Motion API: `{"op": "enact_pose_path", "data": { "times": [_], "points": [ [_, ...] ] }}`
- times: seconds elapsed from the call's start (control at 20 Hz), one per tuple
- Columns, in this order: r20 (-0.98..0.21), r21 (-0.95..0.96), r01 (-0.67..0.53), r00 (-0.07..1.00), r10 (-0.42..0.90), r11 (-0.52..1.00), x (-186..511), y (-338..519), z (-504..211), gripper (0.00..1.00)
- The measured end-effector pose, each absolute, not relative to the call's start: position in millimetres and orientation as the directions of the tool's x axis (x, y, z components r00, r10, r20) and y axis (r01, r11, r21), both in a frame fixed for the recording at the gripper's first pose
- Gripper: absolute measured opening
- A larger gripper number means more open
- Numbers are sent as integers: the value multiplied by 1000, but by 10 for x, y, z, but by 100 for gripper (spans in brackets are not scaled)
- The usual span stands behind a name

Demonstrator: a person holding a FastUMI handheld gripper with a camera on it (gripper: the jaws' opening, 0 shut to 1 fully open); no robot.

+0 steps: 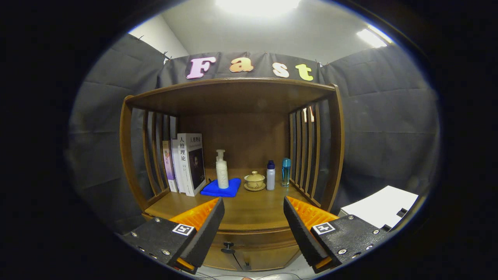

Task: Pull open the drawer, take out the items inside it, and place them on the countertop above the cabinet.

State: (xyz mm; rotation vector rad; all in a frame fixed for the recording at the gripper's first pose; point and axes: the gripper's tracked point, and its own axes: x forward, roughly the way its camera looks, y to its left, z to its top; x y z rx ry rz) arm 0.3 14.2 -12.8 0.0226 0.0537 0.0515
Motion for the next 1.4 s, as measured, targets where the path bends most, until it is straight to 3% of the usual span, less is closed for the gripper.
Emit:
{"op": "enact_pose_path", "data": {
  "times": [0.4,0.5,0.95,1.4],
  "points": [
    [-8,-41,-183,983,183,982,54,299,-262,95],
    [16,-135,-155,987,158,979,82,297,-248,95],
    [-57,-113,-193,981,187,975,207,777,-988,95],
    [-218,-112,-198,961,170,974,322,970,-2045,95]
  ]
}}
